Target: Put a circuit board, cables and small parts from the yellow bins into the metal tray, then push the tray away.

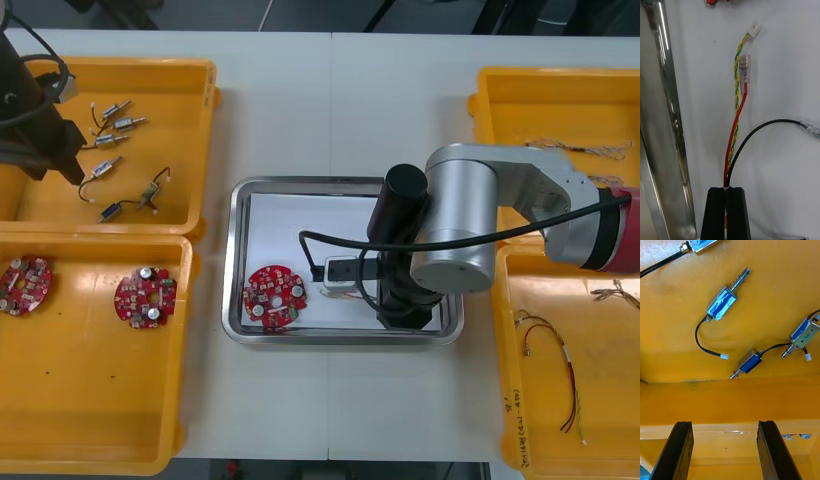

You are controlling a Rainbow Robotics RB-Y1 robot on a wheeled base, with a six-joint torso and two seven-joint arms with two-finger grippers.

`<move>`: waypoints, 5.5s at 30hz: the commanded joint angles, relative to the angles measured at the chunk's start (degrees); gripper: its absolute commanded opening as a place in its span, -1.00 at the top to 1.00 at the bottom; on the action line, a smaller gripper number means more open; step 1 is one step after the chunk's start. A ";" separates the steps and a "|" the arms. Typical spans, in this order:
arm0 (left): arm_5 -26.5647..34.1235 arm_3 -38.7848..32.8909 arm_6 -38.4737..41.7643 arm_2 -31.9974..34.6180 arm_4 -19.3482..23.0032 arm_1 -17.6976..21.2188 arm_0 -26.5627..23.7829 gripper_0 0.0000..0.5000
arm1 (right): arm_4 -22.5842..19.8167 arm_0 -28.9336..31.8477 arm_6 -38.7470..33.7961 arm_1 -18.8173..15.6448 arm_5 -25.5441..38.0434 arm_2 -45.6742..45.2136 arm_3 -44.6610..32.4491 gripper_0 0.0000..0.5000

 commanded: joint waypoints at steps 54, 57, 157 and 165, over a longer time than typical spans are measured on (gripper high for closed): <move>-10.98 14.52 -13.98 -6.78 -7.37 -11.51 -5.69 -1.00 | -16.81 0.67 -7.58 -9.67 33.92 -35.43 -15.81 -1.00; -10.98 14.60 -14.06 -6.95 -7.37 -11.51 -5.60 -1.00 | -17.43 0.67 -8.10 -10.11 34.94 -38.51 -15.81 -1.00; 2.46 -1.04 -7.74 4.12 -1.56 -1.49 -4.81 1.00 | -3.54 22.64 -27.62 -15.91 26.80 -73.75 14.16 -1.00; 6.95 -5.88 -3.69 7.55 -1.56 -0.70 -4.81 1.00 | -2.40 19.39 -39.83 -15.12 26.89 -70.41 16.44 -1.00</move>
